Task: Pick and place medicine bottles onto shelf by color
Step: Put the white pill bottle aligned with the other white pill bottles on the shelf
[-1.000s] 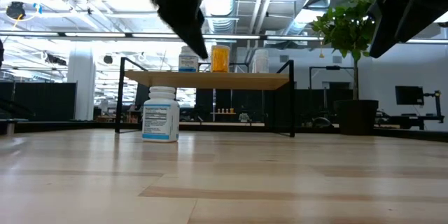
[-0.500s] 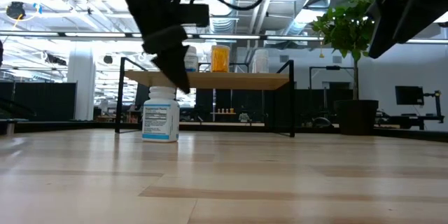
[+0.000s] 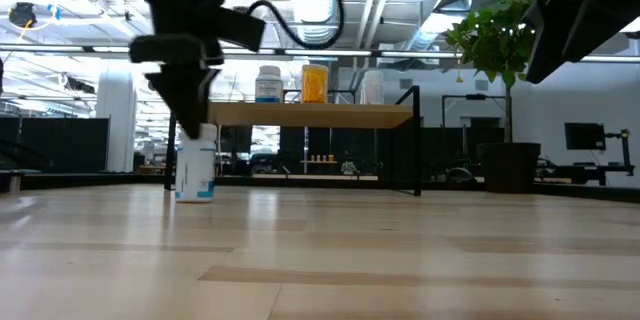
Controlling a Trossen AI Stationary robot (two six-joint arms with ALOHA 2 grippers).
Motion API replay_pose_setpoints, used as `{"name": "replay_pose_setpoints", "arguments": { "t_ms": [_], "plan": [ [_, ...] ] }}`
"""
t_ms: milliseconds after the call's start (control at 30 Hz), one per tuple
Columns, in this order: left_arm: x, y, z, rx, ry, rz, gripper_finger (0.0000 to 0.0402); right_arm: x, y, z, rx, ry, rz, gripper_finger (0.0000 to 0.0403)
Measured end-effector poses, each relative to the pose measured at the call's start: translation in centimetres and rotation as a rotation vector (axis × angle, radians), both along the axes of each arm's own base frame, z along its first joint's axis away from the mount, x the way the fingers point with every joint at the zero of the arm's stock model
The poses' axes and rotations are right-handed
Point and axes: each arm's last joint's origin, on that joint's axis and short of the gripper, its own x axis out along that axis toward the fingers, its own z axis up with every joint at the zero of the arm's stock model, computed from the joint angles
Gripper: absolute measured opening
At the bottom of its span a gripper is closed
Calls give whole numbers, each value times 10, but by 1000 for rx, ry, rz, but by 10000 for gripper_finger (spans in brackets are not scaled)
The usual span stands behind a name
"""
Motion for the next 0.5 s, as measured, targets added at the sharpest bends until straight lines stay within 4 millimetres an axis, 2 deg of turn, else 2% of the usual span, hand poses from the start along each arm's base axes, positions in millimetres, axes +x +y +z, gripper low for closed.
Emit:
{"name": "replay_pose_setpoints", "arguments": {
  "t_ms": [300,400,500],
  "plan": [
    [-27,-9,9,31,217,130,222,0,0,0,-1,0,1,306],
    [-28,-11,9,28,190,216,222,0,0,0,-1,0,1,306],
    [-25,-11,8,-49,133,379,222,0,0,0,-2,1,3,306]
  ]
}}
